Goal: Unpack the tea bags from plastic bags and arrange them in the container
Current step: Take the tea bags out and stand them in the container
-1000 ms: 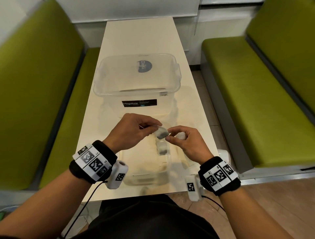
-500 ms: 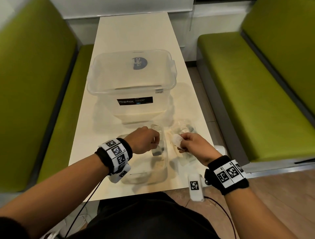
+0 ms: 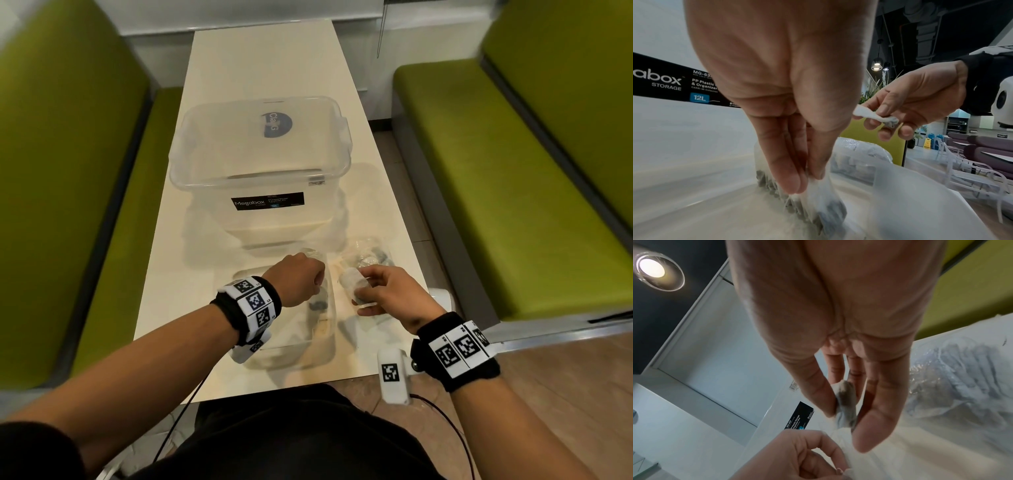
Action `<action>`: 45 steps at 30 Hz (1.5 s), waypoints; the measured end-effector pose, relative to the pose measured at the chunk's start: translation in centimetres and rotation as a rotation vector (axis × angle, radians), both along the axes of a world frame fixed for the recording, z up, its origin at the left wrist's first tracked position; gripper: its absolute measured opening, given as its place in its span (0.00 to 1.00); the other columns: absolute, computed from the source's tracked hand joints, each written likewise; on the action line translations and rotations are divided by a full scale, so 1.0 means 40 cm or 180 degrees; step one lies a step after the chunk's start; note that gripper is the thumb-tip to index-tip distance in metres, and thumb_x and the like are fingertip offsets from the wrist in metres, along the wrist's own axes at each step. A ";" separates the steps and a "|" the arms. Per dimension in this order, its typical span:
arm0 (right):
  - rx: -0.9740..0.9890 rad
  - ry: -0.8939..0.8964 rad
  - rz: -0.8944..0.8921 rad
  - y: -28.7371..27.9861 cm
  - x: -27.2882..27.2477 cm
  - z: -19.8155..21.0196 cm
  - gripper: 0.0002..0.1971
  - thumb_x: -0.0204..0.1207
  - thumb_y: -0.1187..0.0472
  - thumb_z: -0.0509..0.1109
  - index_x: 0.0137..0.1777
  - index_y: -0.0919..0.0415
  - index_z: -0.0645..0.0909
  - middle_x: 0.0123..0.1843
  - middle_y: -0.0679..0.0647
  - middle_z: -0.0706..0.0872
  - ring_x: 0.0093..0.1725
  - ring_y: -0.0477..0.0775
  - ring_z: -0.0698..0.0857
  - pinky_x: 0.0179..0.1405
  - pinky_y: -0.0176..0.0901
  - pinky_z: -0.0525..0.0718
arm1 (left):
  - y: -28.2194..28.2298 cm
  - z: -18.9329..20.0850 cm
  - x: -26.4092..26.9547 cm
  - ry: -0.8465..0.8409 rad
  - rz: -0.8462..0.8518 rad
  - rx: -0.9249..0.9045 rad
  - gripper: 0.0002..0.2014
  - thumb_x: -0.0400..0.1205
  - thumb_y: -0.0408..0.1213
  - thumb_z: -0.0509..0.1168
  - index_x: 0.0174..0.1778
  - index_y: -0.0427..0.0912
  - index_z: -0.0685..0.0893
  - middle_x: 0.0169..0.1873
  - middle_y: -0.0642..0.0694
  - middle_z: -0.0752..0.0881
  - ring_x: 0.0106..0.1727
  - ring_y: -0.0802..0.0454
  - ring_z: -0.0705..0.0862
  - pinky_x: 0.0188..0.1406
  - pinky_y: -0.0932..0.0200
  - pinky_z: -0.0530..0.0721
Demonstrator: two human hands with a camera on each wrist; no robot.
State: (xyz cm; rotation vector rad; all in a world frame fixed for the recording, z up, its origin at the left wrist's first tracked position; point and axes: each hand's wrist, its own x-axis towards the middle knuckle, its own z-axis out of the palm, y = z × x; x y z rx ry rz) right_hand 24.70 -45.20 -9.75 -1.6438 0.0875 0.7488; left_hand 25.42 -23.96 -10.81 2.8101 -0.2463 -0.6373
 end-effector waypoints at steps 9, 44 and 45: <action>0.0127 -0.0090 -0.0067 -0.002 0.001 -0.004 0.16 0.79 0.76 0.74 0.67 0.73 0.83 0.52 0.63 0.90 0.43 0.55 0.92 0.46 0.37 0.92 | 0.017 0.023 -0.007 -0.0117 0.0021 -0.0087 0.09 0.84 0.44 0.70 0.56 0.46 0.84 0.51 0.49 0.87 0.49 0.46 0.83 0.48 0.54 0.79; -0.0471 -0.0856 0.0142 0.004 -0.003 -0.033 0.05 0.79 0.63 0.78 0.52 0.53 0.90 0.48 0.57 0.92 0.40 0.49 0.89 0.35 0.37 0.85 | 0.101 0.129 -0.087 -0.0417 0.0584 -0.0978 0.04 0.81 0.37 0.71 0.45 0.52 0.89 0.33 0.56 0.91 0.35 0.58 0.88 0.37 0.63 0.82; -0.0585 -0.0915 0.0029 0.000 -0.002 -0.039 0.05 0.79 0.62 0.78 0.51 0.52 0.90 0.46 0.56 0.92 0.39 0.48 0.88 0.35 0.38 0.85 | 0.101 0.118 -0.085 -0.0343 0.0454 -0.0790 0.04 0.82 0.38 0.70 0.45 0.53 0.88 0.33 0.57 0.90 0.35 0.60 0.87 0.37 0.63 0.80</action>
